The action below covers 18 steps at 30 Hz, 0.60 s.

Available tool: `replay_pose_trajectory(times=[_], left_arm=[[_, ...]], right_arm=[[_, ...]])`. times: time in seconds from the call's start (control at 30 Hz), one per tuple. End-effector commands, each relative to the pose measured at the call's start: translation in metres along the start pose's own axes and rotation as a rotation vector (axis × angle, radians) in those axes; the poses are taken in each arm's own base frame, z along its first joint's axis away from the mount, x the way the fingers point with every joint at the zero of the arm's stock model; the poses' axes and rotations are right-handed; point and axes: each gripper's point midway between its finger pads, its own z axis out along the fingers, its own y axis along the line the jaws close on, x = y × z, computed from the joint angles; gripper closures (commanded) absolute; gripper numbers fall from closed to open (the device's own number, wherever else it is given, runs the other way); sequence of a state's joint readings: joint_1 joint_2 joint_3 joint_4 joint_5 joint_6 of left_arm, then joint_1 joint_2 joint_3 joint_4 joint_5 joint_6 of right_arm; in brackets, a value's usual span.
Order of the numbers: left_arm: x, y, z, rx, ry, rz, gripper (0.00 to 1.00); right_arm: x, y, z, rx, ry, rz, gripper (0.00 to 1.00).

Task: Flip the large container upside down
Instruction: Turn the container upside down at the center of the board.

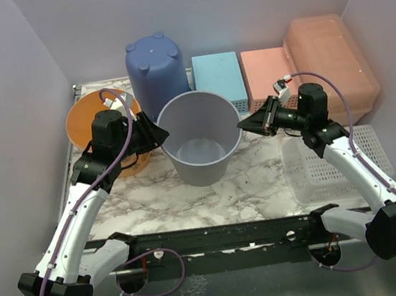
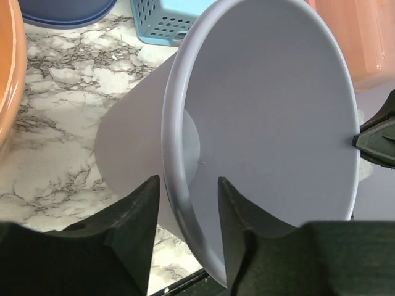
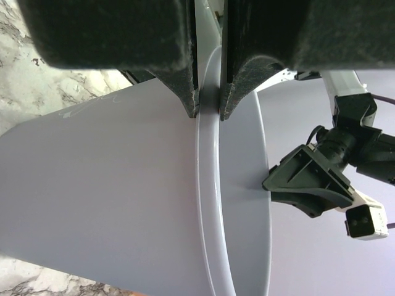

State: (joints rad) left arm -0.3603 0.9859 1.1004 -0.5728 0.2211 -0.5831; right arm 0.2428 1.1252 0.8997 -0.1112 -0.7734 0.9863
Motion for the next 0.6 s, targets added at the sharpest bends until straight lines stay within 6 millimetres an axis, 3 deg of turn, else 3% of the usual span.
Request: replay_pose_trajectory(times=[0.0,0.23,0.57], left_arm=[[-0.007,-0.003,-0.002,-0.002,-0.013,0.017,0.6],[-0.005,-0.004,0.0,0.007,0.002,0.018,0.74],[-0.003,-0.003,0.0,0.003,0.005,0.013,0.76]], right_arm=[[0.004,0.021,-0.006,-0.09,0.019,-0.044,0.84],[0.011,0.027,-0.007,-0.162,0.048,-0.012,0.75],[0.015,0.038,-0.01,-0.226,0.068,-0.016,0.62]])
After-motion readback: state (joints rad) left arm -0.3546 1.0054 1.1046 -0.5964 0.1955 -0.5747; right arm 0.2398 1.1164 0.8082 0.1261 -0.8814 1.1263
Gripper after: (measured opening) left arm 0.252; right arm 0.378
